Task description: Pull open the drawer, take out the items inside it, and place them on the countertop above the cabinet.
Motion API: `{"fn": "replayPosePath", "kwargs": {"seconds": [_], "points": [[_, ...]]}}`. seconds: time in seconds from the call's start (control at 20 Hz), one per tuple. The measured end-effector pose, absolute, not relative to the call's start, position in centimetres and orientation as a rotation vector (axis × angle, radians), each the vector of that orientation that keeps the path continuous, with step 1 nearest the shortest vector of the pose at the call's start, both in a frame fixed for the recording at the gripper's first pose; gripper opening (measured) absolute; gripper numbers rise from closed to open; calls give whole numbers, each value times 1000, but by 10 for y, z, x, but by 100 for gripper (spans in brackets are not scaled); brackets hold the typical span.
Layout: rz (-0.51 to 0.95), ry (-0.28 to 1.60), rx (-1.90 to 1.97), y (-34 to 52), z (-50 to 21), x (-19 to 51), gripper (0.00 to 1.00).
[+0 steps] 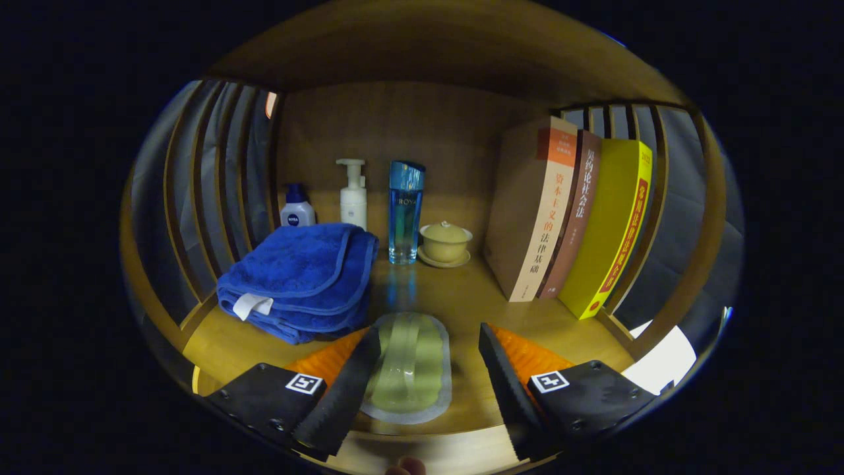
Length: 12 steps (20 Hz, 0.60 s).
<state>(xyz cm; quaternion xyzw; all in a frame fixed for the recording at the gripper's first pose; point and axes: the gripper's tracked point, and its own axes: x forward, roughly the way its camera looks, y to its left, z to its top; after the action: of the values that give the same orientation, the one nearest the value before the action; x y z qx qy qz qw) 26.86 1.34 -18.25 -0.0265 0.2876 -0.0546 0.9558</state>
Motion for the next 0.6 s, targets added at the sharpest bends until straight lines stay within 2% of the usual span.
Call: {"fn": "replayPosePath", "kwargs": {"seconds": [0.6], "points": [[-264,316,-73,-26,-51,223,99]]}}
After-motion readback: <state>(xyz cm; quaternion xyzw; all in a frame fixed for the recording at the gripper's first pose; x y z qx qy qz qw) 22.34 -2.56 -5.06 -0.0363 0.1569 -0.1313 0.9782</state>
